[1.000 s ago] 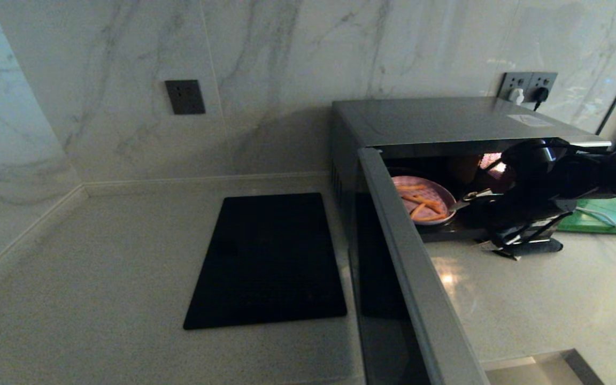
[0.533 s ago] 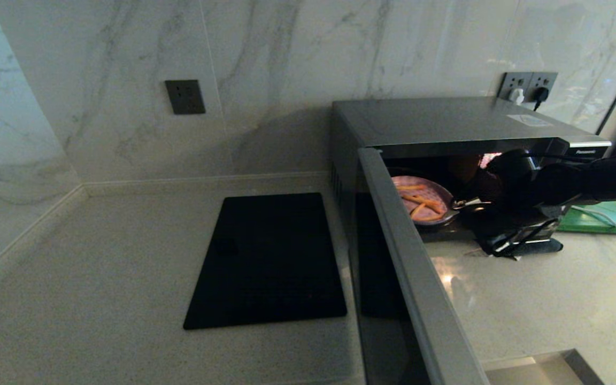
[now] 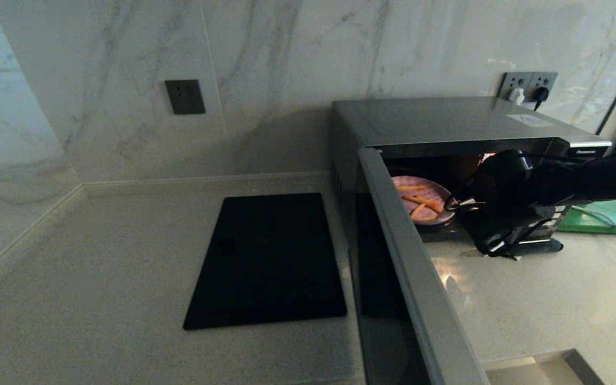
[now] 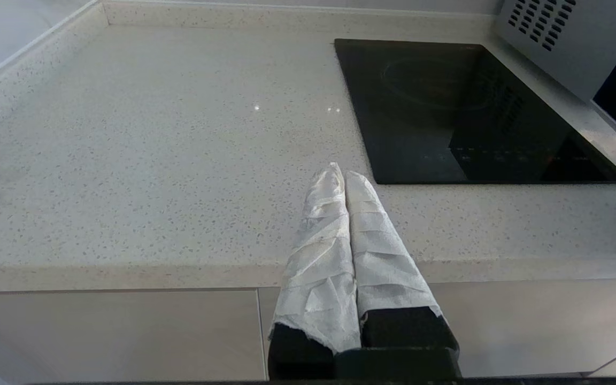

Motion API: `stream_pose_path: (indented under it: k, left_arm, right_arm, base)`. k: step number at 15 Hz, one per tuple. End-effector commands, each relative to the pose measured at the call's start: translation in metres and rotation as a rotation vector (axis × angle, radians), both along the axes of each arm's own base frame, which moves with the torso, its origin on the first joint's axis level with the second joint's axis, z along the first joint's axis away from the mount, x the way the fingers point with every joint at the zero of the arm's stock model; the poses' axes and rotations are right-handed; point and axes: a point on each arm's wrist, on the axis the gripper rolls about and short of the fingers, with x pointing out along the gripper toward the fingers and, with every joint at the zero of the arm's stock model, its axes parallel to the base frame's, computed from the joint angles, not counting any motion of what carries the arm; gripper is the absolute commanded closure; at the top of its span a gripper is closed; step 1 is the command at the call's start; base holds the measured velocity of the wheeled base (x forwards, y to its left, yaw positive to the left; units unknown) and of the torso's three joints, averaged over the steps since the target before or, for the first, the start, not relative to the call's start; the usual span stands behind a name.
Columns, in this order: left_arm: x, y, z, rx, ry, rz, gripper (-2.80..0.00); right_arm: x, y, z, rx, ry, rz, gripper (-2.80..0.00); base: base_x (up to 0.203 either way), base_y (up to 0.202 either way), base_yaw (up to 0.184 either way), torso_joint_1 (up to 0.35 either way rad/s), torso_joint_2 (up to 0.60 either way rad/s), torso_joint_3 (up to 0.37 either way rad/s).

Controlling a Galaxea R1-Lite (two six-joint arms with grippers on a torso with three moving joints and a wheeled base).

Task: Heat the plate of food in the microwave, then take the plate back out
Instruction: Take the plate out of the microwave

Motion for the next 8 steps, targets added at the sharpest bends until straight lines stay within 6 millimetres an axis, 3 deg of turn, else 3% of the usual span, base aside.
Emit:
stream_pose_path:
  k: [1,8]
  left_arm:
    - [0.0001,0.0000,0.0001,-0.001,0.001,0.001,0.00]
    - [0.0001,0.0000,0.0001,-0.001,0.001,0.001,0.00]
  right_arm:
    - [-0.0009,0.0010,0.0027,0.004,-0.003,-0.001,-2.80]
    - [-0.0019,0.0026,0.0037,-0.035,0.006,-0.019,-2.80]
  base:
    - [0.000,0.000,0.000,0.000,0.00,0.000]
    - [0.000,0.000,0.000,0.000,0.00,0.000]
